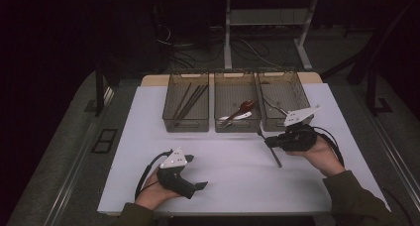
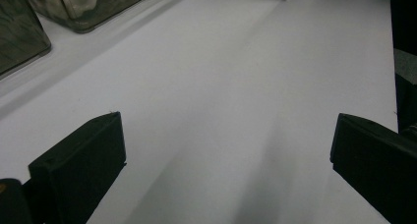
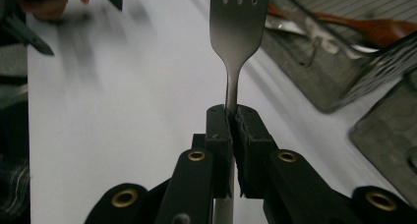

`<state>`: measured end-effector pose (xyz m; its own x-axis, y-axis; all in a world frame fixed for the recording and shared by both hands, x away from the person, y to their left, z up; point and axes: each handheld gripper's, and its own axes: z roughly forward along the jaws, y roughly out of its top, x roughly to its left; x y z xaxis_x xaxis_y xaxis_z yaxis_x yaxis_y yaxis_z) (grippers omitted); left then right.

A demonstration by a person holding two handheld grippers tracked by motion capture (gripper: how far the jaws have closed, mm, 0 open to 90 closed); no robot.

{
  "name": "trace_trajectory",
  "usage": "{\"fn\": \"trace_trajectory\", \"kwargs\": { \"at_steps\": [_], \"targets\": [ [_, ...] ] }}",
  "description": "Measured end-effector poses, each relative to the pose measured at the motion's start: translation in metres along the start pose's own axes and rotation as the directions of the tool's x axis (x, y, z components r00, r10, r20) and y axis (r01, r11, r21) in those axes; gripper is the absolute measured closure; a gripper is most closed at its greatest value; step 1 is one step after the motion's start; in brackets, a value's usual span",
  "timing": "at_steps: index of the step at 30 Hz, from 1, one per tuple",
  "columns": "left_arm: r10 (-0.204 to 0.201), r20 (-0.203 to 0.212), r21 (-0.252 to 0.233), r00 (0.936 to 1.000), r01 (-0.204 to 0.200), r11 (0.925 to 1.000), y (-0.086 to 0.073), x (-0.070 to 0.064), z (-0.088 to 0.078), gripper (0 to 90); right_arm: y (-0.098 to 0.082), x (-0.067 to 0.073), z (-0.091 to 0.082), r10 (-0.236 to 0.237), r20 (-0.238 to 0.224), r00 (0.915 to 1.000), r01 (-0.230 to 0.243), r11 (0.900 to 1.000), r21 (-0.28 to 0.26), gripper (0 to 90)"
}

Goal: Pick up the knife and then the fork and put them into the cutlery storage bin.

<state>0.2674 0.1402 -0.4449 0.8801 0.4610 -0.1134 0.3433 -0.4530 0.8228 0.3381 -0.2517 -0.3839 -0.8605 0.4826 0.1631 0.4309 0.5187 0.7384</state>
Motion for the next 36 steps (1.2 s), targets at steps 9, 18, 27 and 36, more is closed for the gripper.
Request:
{"fn": "trace_trajectory", "kwargs": {
  "at_steps": [9, 18, 27, 36],
  "targets": [
    [-0.002, 0.002, 0.000, 1.0000, 0.002, 1.0000, 0.000, 0.000, 0.000, 0.0, -0.005, -0.010, -0.014, 0.060, 0.011, 0.9981, -0.058, 0.988, -0.141, 84.6],
    [0.003, 0.001, -0.001, 1.0000, -0.003, 1.0000, 0.000, -0.001, 0.000, 0.0, -0.011, -0.022, -0.032, 0.111, 0.029, 0.9934, -0.101, 0.968, -0.231, 84.6],
    [0.003, 0.000, 0.001, 1.0000, -0.003, 1.0000, 0.000, -0.001, 0.000, 0.0, -0.015, -0.029, -0.045, 0.143, 0.076, 0.9868, -0.116, 0.952, -0.282, 84.6],
    [0.003, -0.001, -0.001, 1.0000, -0.003, 1.0000, 0.000, -0.001, 0.000, 0.0, -0.015, -0.039, -0.063, 0.165, 0.120, 0.9789, -0.119, 0.938, -0.326, 84.6]
  ]
}}
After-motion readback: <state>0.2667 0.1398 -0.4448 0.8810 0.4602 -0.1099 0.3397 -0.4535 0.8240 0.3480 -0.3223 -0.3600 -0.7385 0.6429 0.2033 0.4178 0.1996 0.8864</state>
